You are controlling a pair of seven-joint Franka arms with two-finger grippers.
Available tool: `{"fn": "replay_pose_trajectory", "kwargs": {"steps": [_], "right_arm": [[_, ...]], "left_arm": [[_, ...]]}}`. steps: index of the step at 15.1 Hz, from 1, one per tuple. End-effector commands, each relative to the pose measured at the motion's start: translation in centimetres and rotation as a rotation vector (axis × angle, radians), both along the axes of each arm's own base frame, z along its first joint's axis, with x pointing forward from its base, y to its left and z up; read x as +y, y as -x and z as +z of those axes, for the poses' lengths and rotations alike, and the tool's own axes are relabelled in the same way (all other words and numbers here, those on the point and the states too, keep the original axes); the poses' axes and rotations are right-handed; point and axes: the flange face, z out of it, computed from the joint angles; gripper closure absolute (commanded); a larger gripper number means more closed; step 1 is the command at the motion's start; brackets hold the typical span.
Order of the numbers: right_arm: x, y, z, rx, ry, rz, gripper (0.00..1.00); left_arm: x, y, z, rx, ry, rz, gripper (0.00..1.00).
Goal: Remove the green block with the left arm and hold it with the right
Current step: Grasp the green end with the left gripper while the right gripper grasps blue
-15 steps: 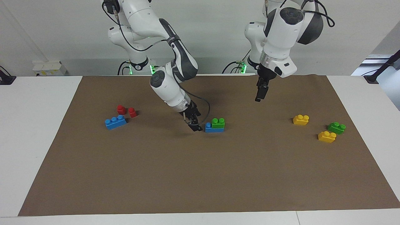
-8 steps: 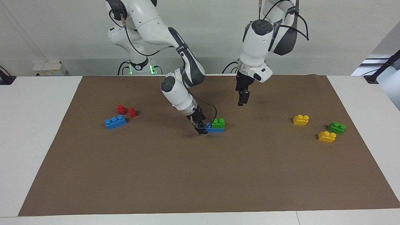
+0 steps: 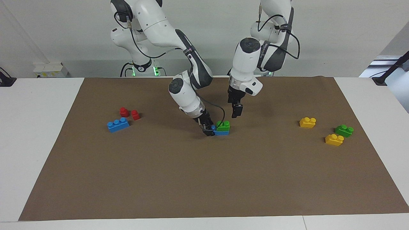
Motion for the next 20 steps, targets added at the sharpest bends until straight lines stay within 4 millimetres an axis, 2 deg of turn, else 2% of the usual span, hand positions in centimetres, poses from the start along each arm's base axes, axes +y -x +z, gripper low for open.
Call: {"fn": "replay_pose_trajectory", "kwargs": {"steps": [1,8,12,17,18,19,20], "right_arm": [[0.1,-0.2,-0.1,-0.005,-0.013,-0.024,1.0],[0.1,-0.3,-0.1,-0.013,-0.014,-0.032,1.0],[0.1,-0.3,-0.1,-0.011,-0.015,-0.035,1.0],[0.0,-0.3,-0.1,-0.013,-0.014,-0.037,1.0],[0.1,-0.3,-0.1,-0.013,-0.015,-0.035,1.0],[0.0,-0.3,-0.1,-0.013,-0.014,-0.037,1.0],[0.0,-0.3,-0.1,-0.011,-0.014,-0.037,1.0]], "left_arm": [[-0.7,-0.2,-1.5,-0.036,-0.003,0.035,0.0],[-1.0,-0.6,-3.4,-0.032,-0.003,0.052,0.0],[-1.9,0.3,-5.5,-0.021,-0.011,0.049,0.0],[-2.5,0.3,-7.3,-0.036,-0.042,0.061,0.0],[-2.7,0.3,-7.1,-0.038,-0.044,0.057,0.02],[-2.8,0.2,-6.9,-0.045,-0.051,0.046,0.12],[-2.8,0.2,-6.9,-0.052,-0.062,0.036,0.3]]}}
